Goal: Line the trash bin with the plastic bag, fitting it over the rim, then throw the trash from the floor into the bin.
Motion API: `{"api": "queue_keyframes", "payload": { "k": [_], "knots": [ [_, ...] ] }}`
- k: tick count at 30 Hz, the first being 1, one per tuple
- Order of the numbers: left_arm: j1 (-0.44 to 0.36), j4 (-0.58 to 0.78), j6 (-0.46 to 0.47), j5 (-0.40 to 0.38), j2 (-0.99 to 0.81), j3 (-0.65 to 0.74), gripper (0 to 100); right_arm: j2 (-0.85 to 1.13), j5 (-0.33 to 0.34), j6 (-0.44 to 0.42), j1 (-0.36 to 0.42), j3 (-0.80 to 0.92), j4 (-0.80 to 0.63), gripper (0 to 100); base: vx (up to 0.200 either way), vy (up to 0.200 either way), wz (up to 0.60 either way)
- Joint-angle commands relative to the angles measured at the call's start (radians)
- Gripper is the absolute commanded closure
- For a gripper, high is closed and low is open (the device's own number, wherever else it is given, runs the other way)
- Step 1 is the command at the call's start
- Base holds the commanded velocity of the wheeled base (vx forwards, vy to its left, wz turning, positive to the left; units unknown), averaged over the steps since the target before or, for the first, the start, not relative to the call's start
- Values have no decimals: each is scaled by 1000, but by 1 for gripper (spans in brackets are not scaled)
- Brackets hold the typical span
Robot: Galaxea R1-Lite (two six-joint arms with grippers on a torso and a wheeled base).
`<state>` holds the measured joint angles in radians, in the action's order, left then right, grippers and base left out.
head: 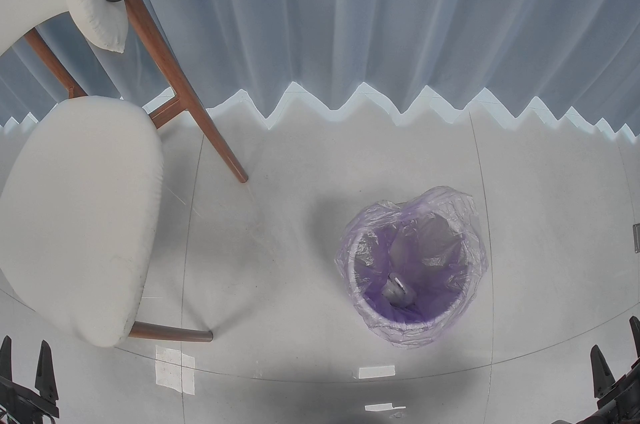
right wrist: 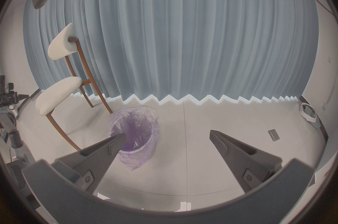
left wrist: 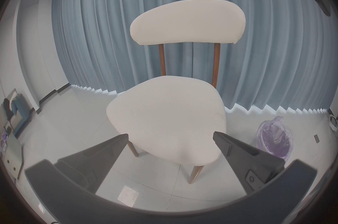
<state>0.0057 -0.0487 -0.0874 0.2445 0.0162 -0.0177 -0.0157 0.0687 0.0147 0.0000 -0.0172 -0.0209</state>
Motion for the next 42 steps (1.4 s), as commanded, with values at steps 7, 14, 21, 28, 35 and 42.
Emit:
{"api": "queue_keyframes", "payload": {
  "k": [7,14,21,28,35,42],
  "knots": [
    [0,0,-2,1,-15,18,0,16,0,-1,0,8,1,0,-200,0,0],
    [0,0,0,1,-15,18,0,16,0,5,0,8,-1,0,-114,0,0],
    [-1,6,2,-4,-15,18,0,16,0,2,0,8,-1,0,0,0,0],
    [-1,7,28,-13,-15,18,0,16,0,5,-2,8,-1,0,0,0,0],
    [-1,53,95,-246,-10,16,0,16,5,24,0,13,16,0,0,0,0],
    [-3,47,83,-246,-13,18,0,16,5,24,-2,13,18,0,0,0,0]
  ]
}}
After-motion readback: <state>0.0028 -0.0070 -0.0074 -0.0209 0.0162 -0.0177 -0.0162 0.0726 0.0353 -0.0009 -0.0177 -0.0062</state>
